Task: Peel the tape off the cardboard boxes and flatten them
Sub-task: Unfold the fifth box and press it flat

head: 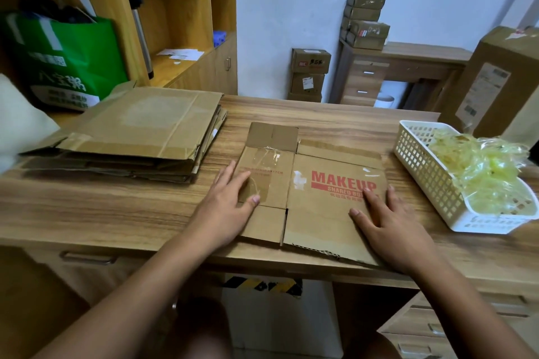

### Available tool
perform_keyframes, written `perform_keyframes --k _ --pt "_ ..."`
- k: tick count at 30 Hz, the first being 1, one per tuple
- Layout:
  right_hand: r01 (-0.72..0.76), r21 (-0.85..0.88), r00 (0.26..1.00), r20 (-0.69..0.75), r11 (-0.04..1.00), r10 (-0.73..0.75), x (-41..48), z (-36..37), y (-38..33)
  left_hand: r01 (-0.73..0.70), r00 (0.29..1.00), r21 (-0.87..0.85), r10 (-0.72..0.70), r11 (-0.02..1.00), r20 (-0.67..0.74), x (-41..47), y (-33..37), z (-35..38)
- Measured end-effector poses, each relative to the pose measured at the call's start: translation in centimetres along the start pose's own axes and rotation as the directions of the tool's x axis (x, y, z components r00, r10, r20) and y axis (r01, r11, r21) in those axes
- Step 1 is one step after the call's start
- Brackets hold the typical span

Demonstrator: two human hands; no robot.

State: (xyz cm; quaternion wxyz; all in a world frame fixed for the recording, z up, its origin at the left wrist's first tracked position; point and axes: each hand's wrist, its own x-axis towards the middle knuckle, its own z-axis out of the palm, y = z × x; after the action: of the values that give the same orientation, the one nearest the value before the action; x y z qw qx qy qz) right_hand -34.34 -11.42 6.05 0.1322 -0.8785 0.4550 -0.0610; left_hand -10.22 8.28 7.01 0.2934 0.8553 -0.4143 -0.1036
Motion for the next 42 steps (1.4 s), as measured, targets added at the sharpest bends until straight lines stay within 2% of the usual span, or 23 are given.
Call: perform_keyframes --k 3,5,8,12,13,15,17,19,22,25,27,33,38,42 --pt "0.013 0.142 0.999 -0.050 0.990 -0.006 -0.4 -0.3 0.1 0.044 0.994 -0.197 -0.063 0.979 -0.090 0.0 0.0 -0.8" --pt "0.022 0.240 0.996 -0.087 0.971 -0.001 -0.7 -0.6 0.3 0.039 0.988 -0.373 -0.092 0.927 -0.127 0.0 -0.2 -1.1" --pt "0.054 0.364 0.986 -0.167 0.930 0.008 -1.1 -1.0 0.6 0.116 0.981 -0.639 -0.189 0.761 -0.047 0.0 -0.5 -1.6" --pt "0.062 0.508 0.974 -0.220 0.859 0.060 -1.5 -1.7 1.4 0.229 0.962 -0.795 -0.253 0.562 0.099 0.0 -0.6 -2.3" --pt "0.050 0.587 0.976 -0.202 0.808 0.086 -1.7 -1.9 1.5 0.241 0.961 -0.814 -0.245 0.528 0.126 0.0 -0.6 -2.6" --pt "0.005 0.803 0.983 -0.114 0.596 0.146 -2.0 -2.2 1.5 0.243 0.965 -0.832 -0.214 0.499 0.154 -0.1 -0.6 -3.1" --pt "-0.040 0.912 0.978 -0.047 0.409 0.202 -2.3 -2.4 1.4 0.236 0.968 -0.836 -0.195 0.495 0.158 -0.3 -0.7 -3.5" --pt "-0.075 0.950 0.968 -0.004 0.304 0.250 -2.3 -2.4 1.6 0.229 0.969 -0.844 -0.195 0.484 0.152 -0.7 -0.8 -3.8" --pt "-0.108 0.978 0.973 0.067 0.179 0.221 -2.6 -2.6 1.1 0.209 0.973 -0.848 -0.193 0.487 0.129 -1.4 -1.1 -4.2" --pt "-0.081 0.984 0.986 0.056 0.160 0.156 -2.9 -2.8 0.6 0.167 0.979 -0.856 -0.182 0.490 0.087 -2.0 -1.6 -5.1" --pt "-0.045 0.981 0.992 0.022 0.188 0.123 -2.8 -2.8 0.1 0.121 0.985 -0.851 -0.168 0.511 0.039 -2.4 -1.9 -6.0" --pt "0.061 0.967 0.998 -0.065 0.247 0.008 -1.6 -3.8 -3.9 -0.022 0.980 -0.751 -0.133 0.660 -0.146 -2.7 -3.3 -10.7" --pt "0.106 0.960 0.993 -0.088 0.260 -0.077 1.2 -4.8 -9.5 -0.045 0.953 -0.629 -0.155 0.776 -0.259 -2.6 -5.6 -15.8" --pt "0.193 0.920 0.979 -0.155 0.340 -0.136 3.5 -4.9 -15.3 -0.053 0.934 -0.651 -0.193 0.757 -0.301 -1.7 -8.5 -19.5"
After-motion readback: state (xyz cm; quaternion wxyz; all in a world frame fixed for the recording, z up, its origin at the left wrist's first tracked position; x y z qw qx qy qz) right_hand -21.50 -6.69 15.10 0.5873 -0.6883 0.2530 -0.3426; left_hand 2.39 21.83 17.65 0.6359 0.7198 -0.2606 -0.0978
